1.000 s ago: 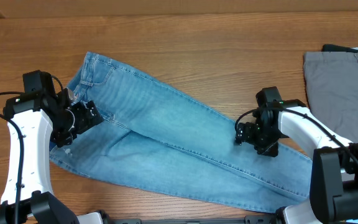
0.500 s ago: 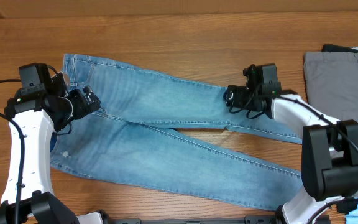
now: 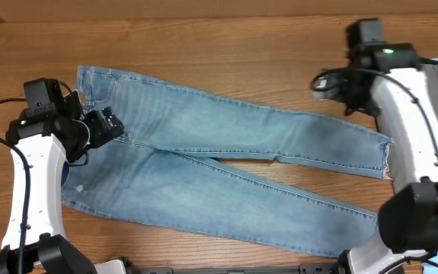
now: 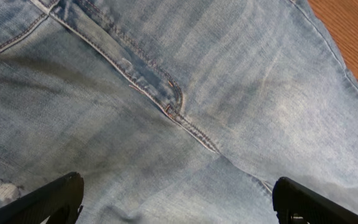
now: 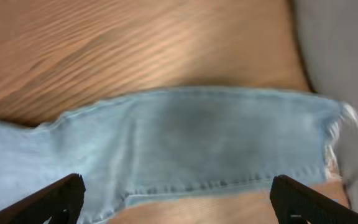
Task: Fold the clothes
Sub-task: 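Grasp the frayed leg hem with the right gripper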
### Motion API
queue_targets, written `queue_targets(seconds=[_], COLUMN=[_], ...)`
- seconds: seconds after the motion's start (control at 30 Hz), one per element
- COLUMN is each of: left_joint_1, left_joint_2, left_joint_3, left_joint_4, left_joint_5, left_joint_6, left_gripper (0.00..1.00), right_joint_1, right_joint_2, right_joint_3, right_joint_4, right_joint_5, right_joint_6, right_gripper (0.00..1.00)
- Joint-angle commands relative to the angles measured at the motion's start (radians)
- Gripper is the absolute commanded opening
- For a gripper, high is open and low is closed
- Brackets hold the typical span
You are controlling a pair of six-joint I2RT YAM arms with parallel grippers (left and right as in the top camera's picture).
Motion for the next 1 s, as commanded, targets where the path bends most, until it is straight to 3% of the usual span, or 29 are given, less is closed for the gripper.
queue_targets(seconds=[0.0,0.13,0.27,0.53,0.7,0.73,0.8,0.87,0.9,0.97], left_joint_1=[-0.008,-0.013,-0.053,-0.105,-0.105,-0.105,-0.105,-0.105,-0.105,-0.105], left_joint_2=[-0.012,-0.012,-0.012,-0.012,-0.012,-0.012,-0.012,-0.012,-0.012,-0.012], left_joint_3=[-0.001,-0.001,-0.001,-0.001,-0.001,-0.001,-0.001,-0.001,-0.001,-0.001], left_joint_4=[-0.006,0.029,0.036,0.032,0.027,0.026,0.024,0.017,0.016,0.016], left_joint_5=[0.011,0.011,0.008,0.008,0.009,0.009,0.009,0.008,0.009,0.008], left_joint_6=[0.011,0.030,0.041,0.040,0.040,0.040,0.040,0.041,0.041,0.040], left_gripper=[1.00,1.00,1.00,1.00,1.00,1.00,1.00,1.00,1.00,1.00], right_joint_1=[-0.168,-0.336,-0.372,-0.372,-0.372,-0.372,-0.372,-0.372,-0.372,-0.372], right_joint_2=[-0.021,-0.002,-0.002,0.001,0.016,0.018,0.018,0.018,0.018,0.018], right_joint_3=[-0.015,-0.204,-0.439,-0.592,-0.619,-0.619,-0.619,-0.619,-0.619,-0.619], right_joint_4=[-0.010,0.098,0.300,0.531,0.589,0.599,0.608,0.615,0.617,0.623], right_joint_5=[-0.007,-0.139,-0.153,-0.153,-0.153,-0.153,-0.153,-0.157,-0.157,-0.157], right_joint_6=[0.047,-0.081,-0.135,-0.135,-0.135,-0.135,-0.135,-0.135,-0.135,-0.135], right_gripper=[1.00,1.00,1.00,1.00,0.99,0.86,0.41,0.08,0.04,0.04])
